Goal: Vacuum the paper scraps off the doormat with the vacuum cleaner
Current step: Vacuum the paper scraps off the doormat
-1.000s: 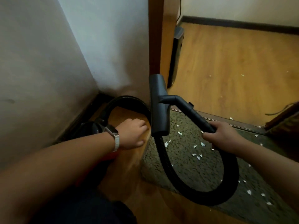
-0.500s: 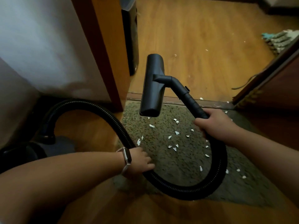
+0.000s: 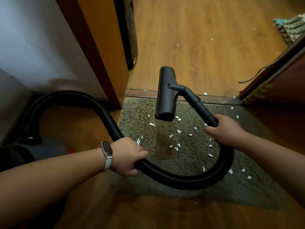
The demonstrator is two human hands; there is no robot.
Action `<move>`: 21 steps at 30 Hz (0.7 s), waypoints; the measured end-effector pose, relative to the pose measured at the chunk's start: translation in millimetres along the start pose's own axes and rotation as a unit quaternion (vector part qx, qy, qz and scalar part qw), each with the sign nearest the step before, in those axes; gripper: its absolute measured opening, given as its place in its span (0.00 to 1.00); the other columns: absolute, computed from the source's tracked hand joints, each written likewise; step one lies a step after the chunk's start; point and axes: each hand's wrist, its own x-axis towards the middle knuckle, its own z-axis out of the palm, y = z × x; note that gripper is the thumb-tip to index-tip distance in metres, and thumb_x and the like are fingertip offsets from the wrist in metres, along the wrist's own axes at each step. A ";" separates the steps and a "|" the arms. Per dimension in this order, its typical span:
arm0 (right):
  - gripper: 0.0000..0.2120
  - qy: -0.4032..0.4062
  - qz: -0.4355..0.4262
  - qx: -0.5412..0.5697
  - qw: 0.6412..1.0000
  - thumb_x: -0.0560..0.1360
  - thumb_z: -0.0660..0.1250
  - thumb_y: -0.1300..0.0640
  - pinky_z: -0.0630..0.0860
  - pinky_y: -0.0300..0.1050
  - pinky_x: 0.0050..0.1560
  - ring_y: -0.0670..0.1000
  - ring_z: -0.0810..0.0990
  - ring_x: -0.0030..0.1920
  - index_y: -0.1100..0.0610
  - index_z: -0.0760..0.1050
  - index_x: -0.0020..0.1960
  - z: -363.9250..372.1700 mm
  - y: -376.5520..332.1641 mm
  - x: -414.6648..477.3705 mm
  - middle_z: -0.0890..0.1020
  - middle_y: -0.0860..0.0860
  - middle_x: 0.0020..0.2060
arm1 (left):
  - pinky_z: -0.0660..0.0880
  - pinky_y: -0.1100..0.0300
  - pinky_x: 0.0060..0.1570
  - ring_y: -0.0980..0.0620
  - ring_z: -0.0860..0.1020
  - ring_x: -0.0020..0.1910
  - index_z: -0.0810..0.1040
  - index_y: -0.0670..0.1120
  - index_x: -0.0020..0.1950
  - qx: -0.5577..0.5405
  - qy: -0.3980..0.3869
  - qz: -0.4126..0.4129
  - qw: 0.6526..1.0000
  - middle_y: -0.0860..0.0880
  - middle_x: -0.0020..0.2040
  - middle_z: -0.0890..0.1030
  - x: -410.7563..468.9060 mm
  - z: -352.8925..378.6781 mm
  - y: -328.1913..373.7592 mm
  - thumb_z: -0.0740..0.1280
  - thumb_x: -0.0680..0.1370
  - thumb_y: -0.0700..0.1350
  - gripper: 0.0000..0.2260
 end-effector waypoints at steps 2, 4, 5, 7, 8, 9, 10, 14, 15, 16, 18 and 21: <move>0.10 -0.014 -0.006 -0.021 1.000 0.72 0.70 0.54 0.73 0.46 0.37 0.54 0.79 0.38 0.53 0.73 0.51 17.0 -2.1 1.7 0.79 0.52 0.38 | 0.77 0.58 0.33 0.49 0.79 0.32 0.73 0.51 0.42 0.009 0.001 -0.014 1.000 0.53 0.35 0.80 -6.7 -2.1 -8.5 0.65 0.66 0.66 0.19; 0.10 -0.027 -0.018 -0.054 0.998 0.73 0.69 0.53 0.72 0.45 0.39 0.55 0.78 0.39 0.52 0.72 0.51 32.7 -5.3 0.9 0.79 0.52 0.40 | 0.77 0.58 0.31 0.49 0.79 0.30 0.73 0.51 0.39 0.012 0.021 -0.031 0.999 0.54 0.33 0.79 -11.6 -6.3 -14.3 0.64 0.67 0.68 0.20; 0.10 -0.032 -0.029 -0.080 0.996 0.73 0.68 0.52 0.72 0.45 0.39 0.55 0.78 0.40 0.52 0.71 0.51 38.3 -6.2 -0.6 0.79 0.52 0.41 | 0.77 0.58 0.30 0.50 0.78 0.29 0.73 0.51 0.38 0.011 0.038 -0.039 0.998 0.54 0.32 0.78 -14.5 -8.7 -17.4 0.63 0.67 0.68 0.20; 0.10 -0.040 -0.050 -0.120 0.991 0.73 0.68 0.51 0.74 0.46 0.40 0.57 0.78 0.41 0.51 0.69 0.50 44.5 -6.1 -3.5 0.79 0.53 0.42 | 0.77 0.58 0.28 0.50 0.77 0.27 0.73 0.51 0.36 -0.004 0.061 -0.062 0.996 0.54 0.30 0.77 -19.9 -12.9 -23.3 0.62 0.68 0.69 0.21; 0.10 -0.043 -0.054 -0.129 0.989 0.73 0.67 0.51 0.75 0.47 0.41 0.57 0.79 0.42 0.51 0.69 0.50 45.7 -5.3 -4.6 0.79 0.52 0.41 | 0.77 0.57 0.29 0.51 0.77 0.28 0.73 0.52 0.37 -0.008 0.064 -0.075 0.995 0.54 0.30 0.77 -22.0 -13.8 -25.1 0.61 0.69 0.70 0.22; 0.10 -0.045 -0.053 -0.131 0.989 0.73 0.67 0.51 0.75 0.47 0.42 0.57 0.78 0.42 0.51 0.68 0.50 46.3 -3.7 -5.5 0.78 0.52 0.41 | 0.77 0.57 0.31 0.51 0.77 0.29 0.72 0.52 0.37 -0.011 0.058 -0.088 0.994 0.54 0.31 0.77 -24.2 -14.2 -25.7 0.59 0.69 0.71 0.23; 0.10 -0.043 -0.048 -0.127 0.990 0.73 0.67 0.50 0.76 0.48 0.42 0.57 0.78 0.41 0.51 0.68 0.50 47.5 -1.6 -5.9 0.78 0.52 0.41 | 0.77 0.56 0.33 0.51 0.78 0.30 0.72 0.52 0.38 -0.015 0.045 -0.102 0.994 0.54 0.33 0.77 -25.6 -12.5 -25.4 0.58 0.70 0.72 0.23; 0.12 -0.020 -0.004 -0.104 0.994 0.73 0.68 0.51 0.76 0.48 0.41 0.58 0.79 0.41 0.50 0.70 0.54 55.5 10.3 -3.2 0.79 0.52 0.41 | 0.77 0.57 0.30 0.53 0.76 0.28 0.73 0.53 0.36 -0.033 0.063 -0.129 0.989 0.55 0.30 0.76 -26.0 13.2 -20.1 0.58 0.69 0.75 0.25; 0.12 -0.022 0.002 -0.107 0.994 0.73 0.68 0.50 0.76 0.48 0.41 0.57 0.79 0.41 0.50 0.70 0.54 59.9 13.2 -1.7 0.79 0.52 0.42 | 0.76 0.58 0.28 0.54 0.76 0.26 0.73 0.53 0.35 -0.035 0.076 -0.128 0.988 0.55 0.29 0.76 -25.4 22.8 -19.9 0.59 0.69 0.75 0.25; 0.12 -0.025 0.003 -0.115 0.993 0.74 0.67 0.50 0.76 0.48 0.41 0.57 0.78 0.41 0.50 0.69 0.54 65.5 15.4 -0.2 0.79 0.53 0.42 | 0.76 0.59 0.27 0.55 0.75 0.25 0.73 0.53 0.34 -0.040 0.081 -0.127 0.988 0.55 0.28 0.76 -24.4 32.6 -19.5 0.59 0.69 0.75 0.25; 0.11 -0.035 -0.006 -0.133 0.990 0.74 0.67 0.49 0.75 0.47 0.41 0.58 0.78 0.43 0.50 0.68 0.52 79.9 16.3 0.8 0.80 0.53 0.44 | 0.74 0.61 0.26 0.55 0.75 0.25 0.74 0.53 0.34 -0.037 0.087 -0.116 0.989 0.55 0.28 0.76 -23.8 49.4 -18.3 0.60 0.69 0.74 0.25; 0.11 -0.052 -0.028 -0.154 0.986 0.74 0.67 0.48 0.73 0.47 0.42 0.59 0.81 0.49 0.51 0.69 0.52 106.9 15.0 -3.9 0.81 0.53 0.46 | 0.75 0.60 0.26 0.53 0.77 0.26 0.76 0.52 0.35 -0.037 0.067 -0.085 0.993 0.54 0.28 0.77 -23.0 62.9 -18.3 0.59 0.69 0.73 0.24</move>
